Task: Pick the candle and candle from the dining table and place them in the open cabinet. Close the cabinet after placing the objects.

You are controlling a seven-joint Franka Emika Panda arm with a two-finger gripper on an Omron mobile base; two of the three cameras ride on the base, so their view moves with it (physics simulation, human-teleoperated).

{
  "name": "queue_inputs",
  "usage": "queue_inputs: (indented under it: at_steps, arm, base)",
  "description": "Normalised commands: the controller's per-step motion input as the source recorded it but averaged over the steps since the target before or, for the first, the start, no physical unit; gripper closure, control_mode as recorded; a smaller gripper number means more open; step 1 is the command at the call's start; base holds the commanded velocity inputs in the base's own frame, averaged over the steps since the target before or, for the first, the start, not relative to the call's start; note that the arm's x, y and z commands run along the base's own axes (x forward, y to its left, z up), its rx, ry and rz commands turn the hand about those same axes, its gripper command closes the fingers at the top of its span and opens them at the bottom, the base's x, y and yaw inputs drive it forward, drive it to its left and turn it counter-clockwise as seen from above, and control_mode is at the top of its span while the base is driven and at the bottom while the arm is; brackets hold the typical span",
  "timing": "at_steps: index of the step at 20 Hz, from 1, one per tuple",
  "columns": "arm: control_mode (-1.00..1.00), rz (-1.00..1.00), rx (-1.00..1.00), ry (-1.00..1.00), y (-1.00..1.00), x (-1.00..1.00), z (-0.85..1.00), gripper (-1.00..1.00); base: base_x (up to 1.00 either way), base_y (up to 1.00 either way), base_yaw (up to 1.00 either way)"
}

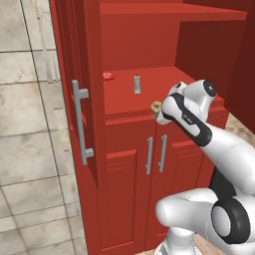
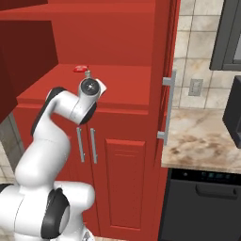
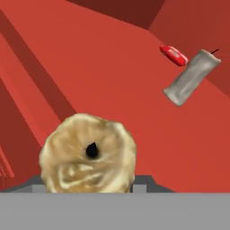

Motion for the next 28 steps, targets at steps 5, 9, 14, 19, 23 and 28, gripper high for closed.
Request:
queue_inputs:
  at_steps: [5,9,14,19,23,28]
  arm:
    - [-1.0,-0.07,0.04,0.0,-0.02,0.33,0.24,1.0]
    - [-1.0,-0.03,0.05,-0.03,-0.01,0.22,0.33,1.0]
    - [-1.0,-0.01,0.06,0.0,-0.09,0.38,0.15,1.0]
    - [-1.0,-0.02,0.07,0.0,-0.13,0.5,0.0,1.0]
    - [-1.0,-0.04,0.04,0.06,-0.06,0.38,0.0,1.0]
    - [-1.0,-0.06,0.0,0.07,-0.02,0.38,0.0,1.0]
  base:
    - [0.0,0.0,0.0]
    - [0.0,0.0,0.0]
    - [0.0,0.0,0.0]
    - [0.0,0.0,0.0]
    - [0.0,0.0,0.0]
    - [0.0,0.0,0.0]
